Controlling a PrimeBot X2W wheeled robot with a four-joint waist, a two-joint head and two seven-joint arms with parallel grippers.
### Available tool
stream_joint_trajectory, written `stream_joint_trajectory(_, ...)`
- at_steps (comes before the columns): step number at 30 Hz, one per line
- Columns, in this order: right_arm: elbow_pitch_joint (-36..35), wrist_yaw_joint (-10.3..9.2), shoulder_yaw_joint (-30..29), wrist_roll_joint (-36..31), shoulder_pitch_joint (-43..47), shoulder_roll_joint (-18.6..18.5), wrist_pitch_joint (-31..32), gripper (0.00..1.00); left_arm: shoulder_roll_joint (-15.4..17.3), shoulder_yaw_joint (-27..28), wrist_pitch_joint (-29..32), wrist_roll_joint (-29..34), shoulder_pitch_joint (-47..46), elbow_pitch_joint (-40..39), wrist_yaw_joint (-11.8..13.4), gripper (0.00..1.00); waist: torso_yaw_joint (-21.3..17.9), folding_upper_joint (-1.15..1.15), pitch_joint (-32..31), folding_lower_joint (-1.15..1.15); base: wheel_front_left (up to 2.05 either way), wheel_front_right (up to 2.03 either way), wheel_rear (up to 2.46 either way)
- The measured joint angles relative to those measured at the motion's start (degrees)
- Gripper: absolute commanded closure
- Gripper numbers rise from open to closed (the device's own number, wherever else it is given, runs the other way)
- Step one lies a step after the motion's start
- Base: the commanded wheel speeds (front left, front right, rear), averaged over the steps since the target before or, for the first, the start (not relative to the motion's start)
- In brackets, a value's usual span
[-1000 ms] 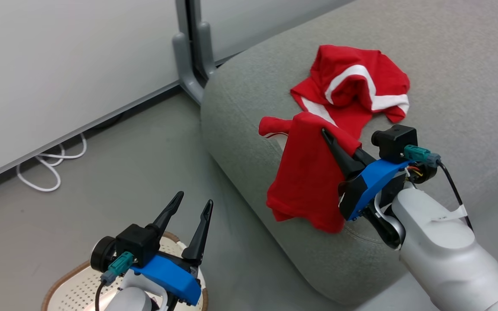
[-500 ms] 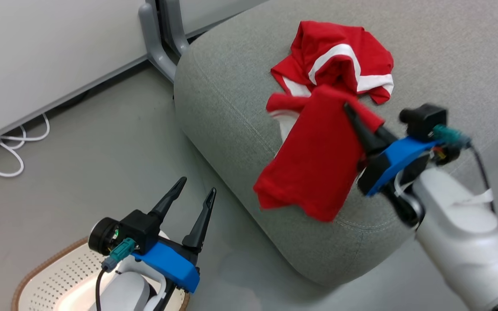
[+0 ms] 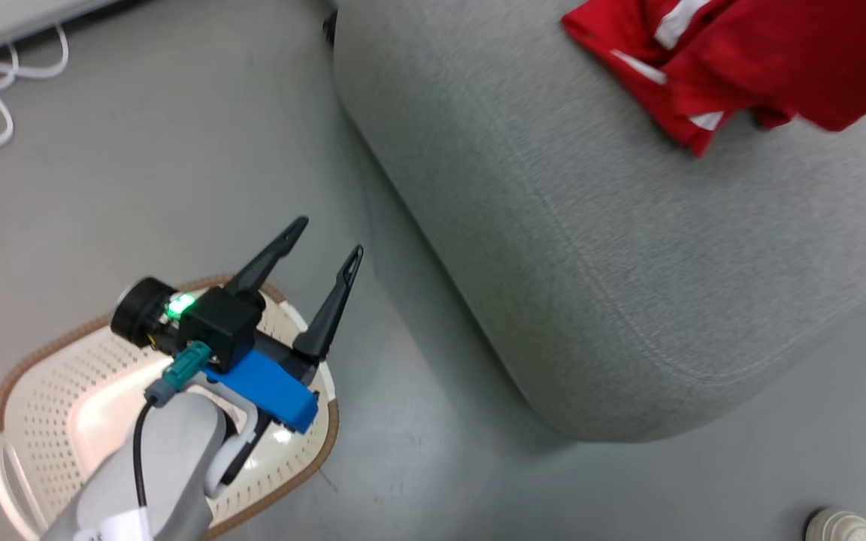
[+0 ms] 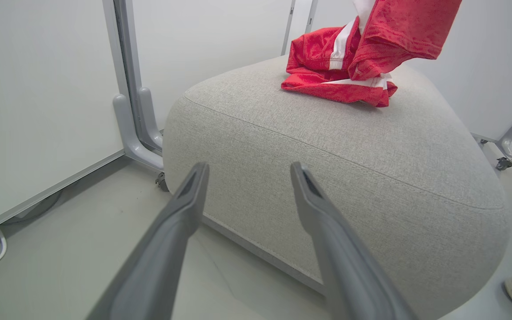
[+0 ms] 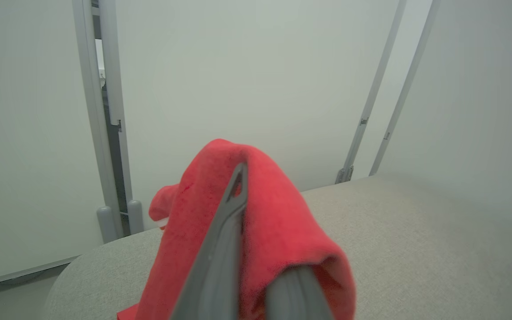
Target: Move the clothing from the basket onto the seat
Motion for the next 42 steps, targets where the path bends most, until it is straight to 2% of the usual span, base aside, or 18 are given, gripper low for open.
stream_joint_trajectory(3,0.5,-0.01,-4.7,-0.5,-1.5,-2.0,0.0,1.0,1.0,-0.4,0.7,0.5,-2.4,-1.6,0.0,0.0,1.5,0.0,3.8,0.0,0.0,0.0,0.0)
stream_joint_trajectory(7,0.2,0.0,-10.4,-2.0,-1.3,-2.0,0.0,1.0,2.0,-0.4,1.5,1.5,-5.2,-4.1,0.0,0.0,3.6,0.0,8.8,0.01,0.0,0.0,0.0)
stream_joint_trajectory(14,1.1,0.0,-17.4,-6.5,2.1,1.5,0.0,1.0,2.4,-0.5,1.9,2.7,-8.2,-6.8,0.3,0.0,7.4,0.0,15.6,0.01,0.0,0.0,0.0)
stream_joint_trajectory(21,2.0,0.0,-20.8,-10.9,4.1,3.8,0.0,1.0,1.7,-0.4,1.3,2.3,-8.4,-6.4,0.6,0.0,10.4,0.0,17.0,0.01,0.0,0.0,0.0)
stream_joint_trajectory(22,2.1,0.0,-21.1,-11.4,4.3,3.8,0.0,0.82,1.5,-0.4,1.2,2.1,-8.4,-6.2,0.6,0.0,10.6,0.0,16.8,0.01,0.0,0.0,0.0)
stream_joint_trajectory(23,2.2,0.0,-21.3,-11.9,4.5,3.8,0.0,0.54,1.2,-0.4,0.9,1.9,-8.4,-6.0,0.6,0.0,10.7,0.0,16.4,0.0,0.0,0.0,0.0)
stream_joint_trajectory(24,2.3,0.0,-21.4,-12.5,4.7,3.8,0.0,0.14,0.9,-0.4,0.8,1.9,-8.4,-5.7,0.6,0.0,10.9,0.0,16.1,0.01,0.0,0.0,0.0)
stream_joint_trajectory(25,2.3,0.0,-21.5,-13.0,4.9,3.7,0.0,0.0,0.6,-0.5,0.7,1.8,-8.4,-5.3,0.6,0.0,11.0,0.0,15.7,0.0,0.0,0.0,0.0)
stream_joint_trajectory(34,3.7,0.0,-21.8,-15.0,8.2,3.1,0.0,0.0,-3.1,-0.3,-0.4,0.0,-7.4,-1.3,0.5,0.0,12.6,0.0,9.9,0.0,0.0,0.0,0.0)
stream_joint_trajectory(42,4.5,0.0,-17.9,-17.1,15.5,2.4,0.0,0.0,-7.4,4.2,-0.5,-1.2,-0.3,0.6,0.3,0.0,14.4,0.0,-0.3,-0.01,0.0,0.0,0.0)
